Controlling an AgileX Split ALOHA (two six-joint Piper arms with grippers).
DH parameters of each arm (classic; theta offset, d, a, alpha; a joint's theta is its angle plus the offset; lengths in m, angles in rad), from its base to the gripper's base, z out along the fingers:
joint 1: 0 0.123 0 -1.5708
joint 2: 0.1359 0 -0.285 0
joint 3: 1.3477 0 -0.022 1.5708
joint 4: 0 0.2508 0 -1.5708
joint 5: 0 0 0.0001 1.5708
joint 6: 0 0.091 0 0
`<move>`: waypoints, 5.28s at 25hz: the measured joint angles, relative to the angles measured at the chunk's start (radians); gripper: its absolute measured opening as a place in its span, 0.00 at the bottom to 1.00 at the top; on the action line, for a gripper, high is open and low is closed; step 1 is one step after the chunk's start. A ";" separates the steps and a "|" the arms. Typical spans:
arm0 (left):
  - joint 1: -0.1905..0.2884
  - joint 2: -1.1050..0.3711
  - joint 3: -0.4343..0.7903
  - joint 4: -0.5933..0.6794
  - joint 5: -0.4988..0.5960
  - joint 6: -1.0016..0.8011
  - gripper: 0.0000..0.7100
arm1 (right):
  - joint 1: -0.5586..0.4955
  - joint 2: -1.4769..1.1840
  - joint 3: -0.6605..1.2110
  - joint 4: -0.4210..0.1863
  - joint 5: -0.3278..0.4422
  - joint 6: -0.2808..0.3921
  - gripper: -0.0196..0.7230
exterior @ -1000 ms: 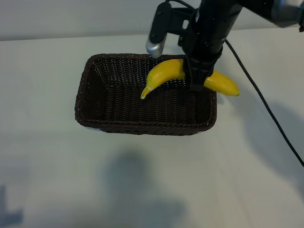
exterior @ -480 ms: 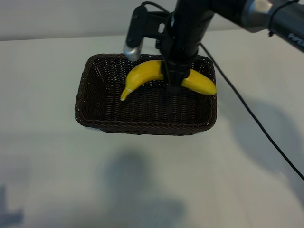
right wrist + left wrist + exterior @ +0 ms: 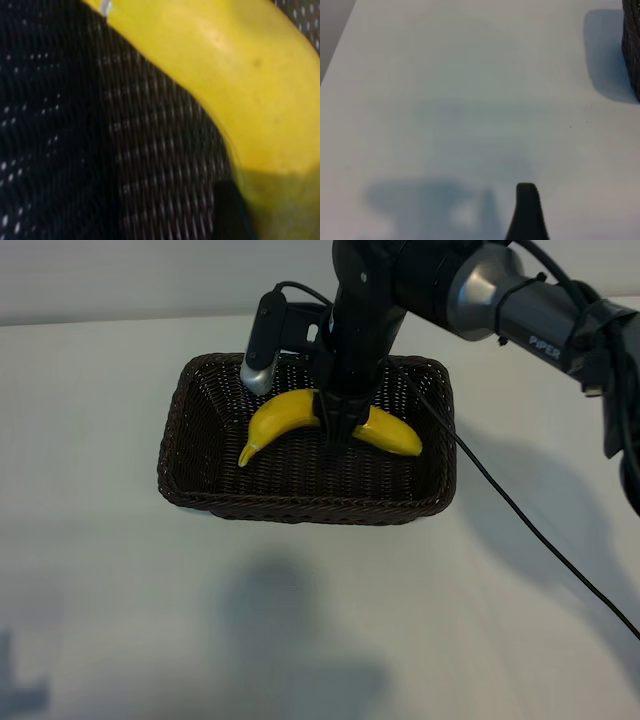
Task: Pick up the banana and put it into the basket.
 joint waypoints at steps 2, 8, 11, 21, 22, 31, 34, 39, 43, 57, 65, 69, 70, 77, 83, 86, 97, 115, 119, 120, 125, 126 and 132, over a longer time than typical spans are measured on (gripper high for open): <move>0.000 0.000 0.000 0.000 0.000 0.000 0.80 | 0.000 0.012 -0.001 0.004 -0.008 0.003 0.60; 0.000 0.000 0.000 0.000 0.000 0.000 0.80 | 0.000 0.020 -0.003 0.007 -0.012 0.005 0.60; 0.000 0.000 0.000 0.000 0.000 0.000 0.80 | 0.000 0.020 -0.003 0.007 -0.009 0.005 0.60; 0.000 0.000 0.000 0.000 0.000 0.001 0.80 | 0.000 0.021 -0.044 0.007 0.080 0.033 0.79; 0.000 0.000 0.000 0.000 0.000 0.001 0.80 | 0.000 0.021 -0.065 0.007 0.100 0.052 0.79; 0.000 0.000 0.000 0.000 0.000 0.001 0.80 | -0.005 0.021 -0.266 -0.107 0.224 0.214 0.79; 0.000 0.000 0.000 0.000 0.000 0.001 0.80 | -0.034 0.021 -0.268 -0.114 0.222 0.262 0.79; 0.000 0.000 0.000 0.000 0.000 0.001 0.80 | -0.134 0.021 -0.273 -0.100 0.217 0.394 0.79; 0.000 0.000 0.000 0.000 0.000 0.001 0.80 | -0.234 0.021 -0.273 -0.057 0.214 0.580 0.79; 0.000 0.000 0.000 0.000 0.000 0.001 0.80 | -0.557 0.021 -0.273 -0.037 0.211 0.883 0.76; 0.000 0.000 0.000 0.000 0.000 -0.001 0.80 | -0.667 0.008 -0.251 -0.036 0.207 0.833 0.76; 0.000 0.000 0.000 0.000 0.000 -0.001 0.80 | -0.684 -0.039 -0.142 -0.062 0.205 0.811 0.76; 0.000 0.000 0.000 0.000 0.000 0.000 0.80 | -0.684 -0.058 -0.104 -0.061 0.204 0.804 0.76; 0.000 0.000 0.000 0.000 0.000 0.000 0.80 | -0.683 -0.252 0.177 -0.071 0.201 0.763 0.76; 0.000 0.000 0.000 0.000 0.000 0.000 0.80 | -0.683 -0.532 0.480 -0.081 0.200 0.762 0.76; 0.000 0.000 0.000 0.000 0.000 0.000 0.80 | -0.683 -0.687 0.637 -0.083 0.200 0.762 0.76; 0.000 0.000 0.000 0.000 0.000 0.000 0.80 | -0.683 -1.224 1.071 -0.080 0.201 0.774 0.76; 0.000 0.000 0.000 0.000 -0.001 0.002 0.80 | -0.683 -1.848 1.401 -0.082 0.076 0.786 0.76; 0.000 0.000 0.000 0.000 -0.001 0.002 0.80 | -0.683 -1.854 1.403 -0.084 0.065 0.786 0.76; 0.000 0.000 0.000 0.000 -0.001 0.002 0.80 | -0.683 -1.854 1.403 -0.084 0.064 0.786 0.76; 0.000 0.000 0.000 0.000 -0.001 0.002 0.80 | -0.683 -1.855 1.403 -0.084 0.062 0.786 0.76; 0.000 0.000 0.000 0.000 -0.001 0.002 0.80 | -0.684 -1.860 1.403 -0.083 0.062 0.786 0.76; 0.000 0.000 0.000 0.000 -0.001 0.002 0.80 | -0.730 -2.006 1.403 -0.083 0.060 0.786 0.76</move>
